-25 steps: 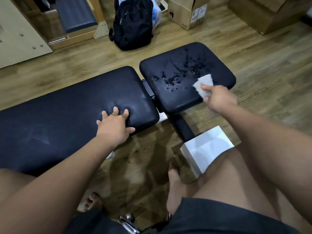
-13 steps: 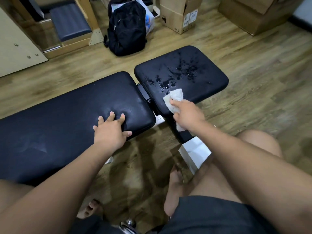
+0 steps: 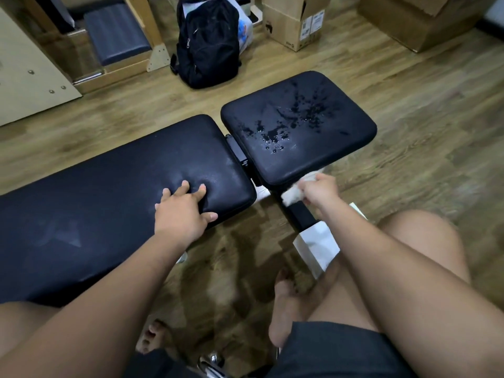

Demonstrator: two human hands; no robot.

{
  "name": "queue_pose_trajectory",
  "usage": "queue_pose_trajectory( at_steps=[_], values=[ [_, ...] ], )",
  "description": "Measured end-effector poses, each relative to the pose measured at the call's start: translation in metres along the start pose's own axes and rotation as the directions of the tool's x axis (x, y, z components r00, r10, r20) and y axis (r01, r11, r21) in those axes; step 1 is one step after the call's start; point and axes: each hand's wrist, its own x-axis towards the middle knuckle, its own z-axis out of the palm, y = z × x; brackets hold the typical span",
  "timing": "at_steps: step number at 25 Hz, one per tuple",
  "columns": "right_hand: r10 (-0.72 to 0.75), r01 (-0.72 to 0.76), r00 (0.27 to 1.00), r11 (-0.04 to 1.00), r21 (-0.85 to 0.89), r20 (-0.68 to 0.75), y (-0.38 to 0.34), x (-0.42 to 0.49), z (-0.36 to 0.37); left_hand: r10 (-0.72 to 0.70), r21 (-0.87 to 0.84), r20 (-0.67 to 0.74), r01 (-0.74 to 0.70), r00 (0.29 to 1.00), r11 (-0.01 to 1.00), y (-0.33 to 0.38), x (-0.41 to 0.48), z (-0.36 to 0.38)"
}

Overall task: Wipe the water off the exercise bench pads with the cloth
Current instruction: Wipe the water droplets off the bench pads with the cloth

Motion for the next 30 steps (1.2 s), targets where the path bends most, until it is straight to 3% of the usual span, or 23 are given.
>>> queue_pose_trajectory(
  at_steps=[3,6,8,11,13,14,15,17,19,21,23,26,28,30],
  values=[
    [-0.135,0.180,0.968,0.961,-0.211,0.212,0.008,-0.026,0.019,-0.005,-0.001,0.009,0.005,1.000,1.000,0.001,-0.001,0.001],
    [-0.306,0.471,0.846,0.812,-0.345,0.436,-0.003,-0.048,0.030,0.006,0.005,0.011,-0.006,1.000,1.000,0.000,-0.003,0.001],
    [-0.366,0.487,0.857,0.806,-0.337,0.364,-0.015,-0.036,0.017,0.006,0.007,0.024,-0.006,1.000,1.000,0.000,-0.005,0.000],
    [-0.366,0.366,0.928,0.867,-0.339,0.064,-0.040,0.006,-0.026,-0.002,0.020,0.036,0.001,0.999,1.000,0.000,-0.004,-0.002],
    [-0.369,0.312,0.918,0.897,-0.314,-0.144,-0.057,0.031,-0.054,0.001,0.018,0.042,-0.002,0.999,1.000,0.000,-0.005,-0.003],
    [-0.404,0.318,0.897,0.873,-0.370,-0.182,-0.062,0.039,-0.060,0.000,0.017,0.039,0.000,0.999,1.000,0.001,-0.005,-0.003],
    [-0.464,0.348,0.874,0.807,-0.477,-0.148,-0.063,0.038,-0.056,-0.007,0.016,0.037,0.006,0.999,1.000,0.002,-0.005,-0.004],
    [-0.603,0.525,0.794,0.613,-0.591,0.079,-0.049,0.025,-0.034,-0.028,0.012,0.046,0.028,0.999,1.000,0.005,-0.006,-0.005],
    [-0.632,0.711,0.684,0.463,-0.529,0.364,-0.031,-0.003,-0.005,-0.047,0.010,0.059,0.047,0.997,0.999,0.010,-0.008,-0.004],
    [-0.604,0.781,0.616,0.388,-0.489,0.505,-0.021,-0.014,0.005,-0.052,0.006,0.069,0.052,0.996,0.999,0.010,-0.009,-0.005],
    [-0.622,0.704,0.695,0.490,-0.515,0.359,-0.025,0.005,-0.004,-0.047,-0.012,0.081,0.048,0.996,0.999,0.009,-0.007,-0.007],
    [-0.491,0.393,0.862,0.804,-0.446,-0.124,-0.039,0.057,-0.054,-0.042,-0.011,0.084,0.043,0.996,0.999,0.010,-0.007,-0.008],
    [-0.339,0.226,0.894,0.906,-0.359,-0.293,-0.039,0.077,-0.075,-0.043,-0.009,0.077,0.044,0.996,0.999,0.009,-0.007,-0.009],
    [-0.263,0.163,0.895,0.944,-0.286,-0.360,-0.035,0.080,-0.073,-0.040,-0.008,0.091,0.041,0.995,0.999,0.010,-0.008,-0.011]
  ],
)
